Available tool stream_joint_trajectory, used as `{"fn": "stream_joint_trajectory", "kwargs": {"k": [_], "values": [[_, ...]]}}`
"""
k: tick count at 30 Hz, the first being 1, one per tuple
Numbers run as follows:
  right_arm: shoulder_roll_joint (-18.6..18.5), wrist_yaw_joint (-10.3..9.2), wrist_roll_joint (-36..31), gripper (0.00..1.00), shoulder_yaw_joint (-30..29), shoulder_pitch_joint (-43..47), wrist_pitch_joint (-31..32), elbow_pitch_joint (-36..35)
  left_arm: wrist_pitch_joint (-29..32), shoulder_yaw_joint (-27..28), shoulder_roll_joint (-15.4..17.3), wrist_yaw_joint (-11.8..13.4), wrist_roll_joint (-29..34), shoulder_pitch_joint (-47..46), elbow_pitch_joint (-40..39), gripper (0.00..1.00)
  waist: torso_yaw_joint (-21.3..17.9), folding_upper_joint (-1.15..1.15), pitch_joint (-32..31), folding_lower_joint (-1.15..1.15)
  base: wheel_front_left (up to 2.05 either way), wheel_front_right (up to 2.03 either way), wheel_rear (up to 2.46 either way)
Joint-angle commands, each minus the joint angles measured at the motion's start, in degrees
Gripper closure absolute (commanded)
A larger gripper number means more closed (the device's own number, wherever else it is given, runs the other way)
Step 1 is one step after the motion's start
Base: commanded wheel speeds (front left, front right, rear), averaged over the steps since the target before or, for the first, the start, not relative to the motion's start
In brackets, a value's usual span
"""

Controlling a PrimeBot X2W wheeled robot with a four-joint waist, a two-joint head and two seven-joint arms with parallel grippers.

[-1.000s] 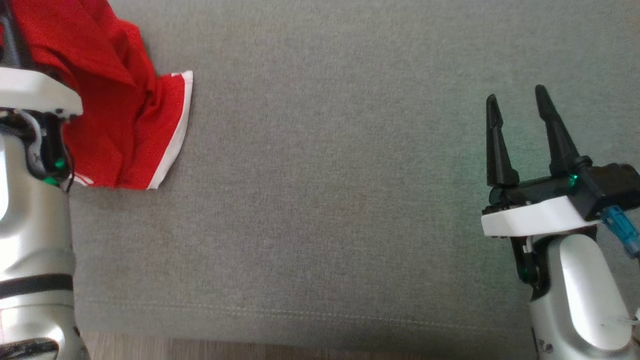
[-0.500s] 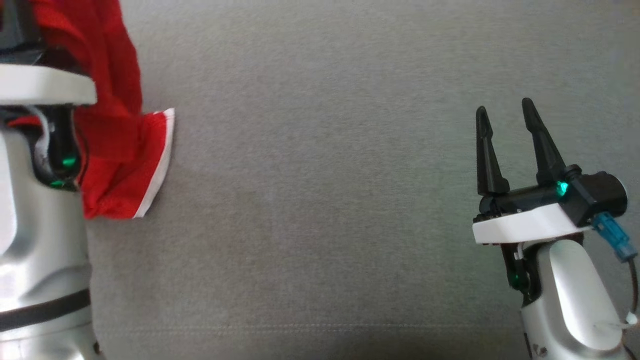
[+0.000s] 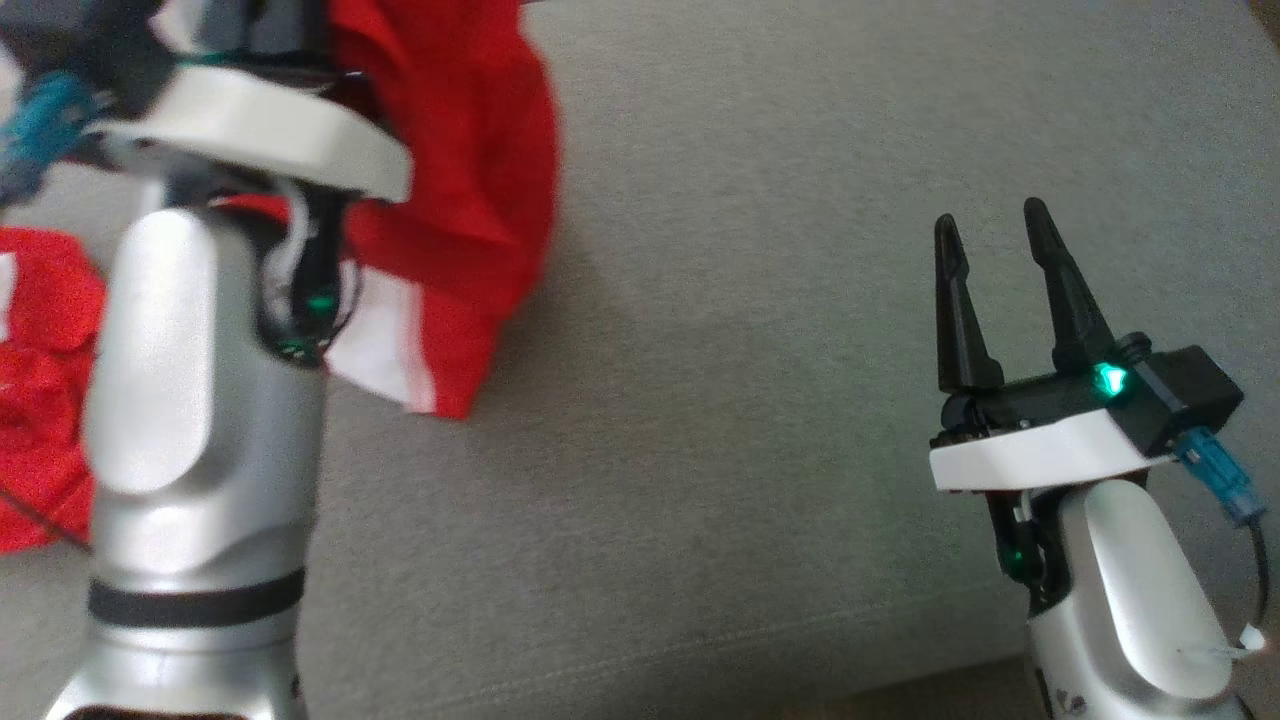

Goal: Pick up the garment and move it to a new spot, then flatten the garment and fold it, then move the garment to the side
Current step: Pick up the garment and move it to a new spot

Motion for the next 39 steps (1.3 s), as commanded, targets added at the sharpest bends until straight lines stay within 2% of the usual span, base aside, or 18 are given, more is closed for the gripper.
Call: {"fn": "stream_joint_trajectory", "kwargs": {"k": [1,5,7,8,9,10,14,16,19,23,27,33,36,39], "values": [[-0.1,0.44,0.6,0.0,1.4,-2.4,-0.7,-2.3,0.2,0.1,0.7,0.6,0.6,-3.9,-1.0,1.0,-2.9,0.0,1.1,0.0,0.0,0.0,0.0],[-0.1,0.44,1.6,0.0,1.8,-2.9,-0.8,-2.9,-1.0,-5.2,-0.6,3.0,0.6,-6.1,4.2,1.0,-6.3,0.0,2.2,0.0,0.0,0.0,0.0],[-0.1,0.44,2.3,0.0,2.0,-3.1,-0.8,-3.3,-2.3,-8.7,-0.9,4.7,-1.6,-7.3,7.2,1.0,-7.9,0.0,2.9,0.0,0.0,0.0,0.0],[-0.1,0.44,2.9,0.0,2.5,-3.3,-0.8,-3.6,-3.9,-14.1,-0.9,6.8,-6.3,-8.5,9.8,0.82,-9.6,0.0,3.6,0.0,0.0,0.0,0.0],[-0.1,0.44,3.2,0.0,2.9,-3.4,-0.8,-3.6,-4.7,-17.3,-0.9,7.7,-8.5,-8.9,11.0,0.12,-10.4,0.0,3.8,0.0,0.0,0.0,0.0],[-0.1,0.44,3.4,0.0,3.1,-3.4,-0.8,-3.6,-5.0,-20.8,-0.9,8.0,-11.0,-9.1,12.1,0.0,-11.1,0.0,4.0,0.0,0.0,0.0,0.0],[-0.1,0.44,4.1,0.0,2.5,-3.4,-0.8,-3.9,-7.9,-31.3,-0.9,10.0,-18.3,-10.7,13.5,0.0,-12.5,0.0,4.7,0.0,0.0,0.0,0.0],[-0.1,0.44,4.1,0.0,2.1,-3.3,-0.8,-4.0,-9.4,-34.0,-0.9,11.3,-20.6,-11.6,14.0,0.0,-12.4,0.0,5.1,0.0,0.0,0.0,0.0],[-0.1,0.44,3.7,0.0,0.9,-3.1,-0.8,-4.2,-10.9,-34.8,-0.9,12.9,-21.6,-12.8,15.6,0.0,-11.1,0.0,5.2,0.0,0.0,0.0,0.0],[-0.1,0.44,3.0,0.0,0.0,-3.0,-0.8,-4.0,-11.7,-32.8,-0.4,13.5,-20.6,-13.2,17.1,0.0,-8.9,0.0,4.8,0.0,0.0,0.0,0.0],[-0.1,0.44,1.1,0.0,-0.2,-2.5,-0.8,-3.9,-11.9,-27.6,3.1,13.6,-18.6,-10.3,14.7,0.0,-4.8,0.0,3.5,0.0,0.0,0.0,0.0],[-0.1,0.44,-2.4,0.0,-0.8,-0.6,-0.8,-2.8,-12.0,-19.4,7.5,12.0,-15.6,2.0,7.6,0.0,2.0,0.0,1.2,0.0,0.0,0.0,0.0],[-0.1,0.44,-3.3,0.0,-0.6,0.3,-0.8,-2.0,-12.0,-15.9,8.1,10.9,-14.0,9.1,4.3,0.0,4.5,0.0,0.1,0.0,0.0,0.0,0.0],[-0.1,0.44,-3.9,0.0,-0.8,1.3,-0.8,-1.3,-12.0,-12.2,7.0,9.6,-12.6,15.9,1.8,0.0,6.7,0.0,-0.9,0.0,0.0,0.0,0.0]]}}
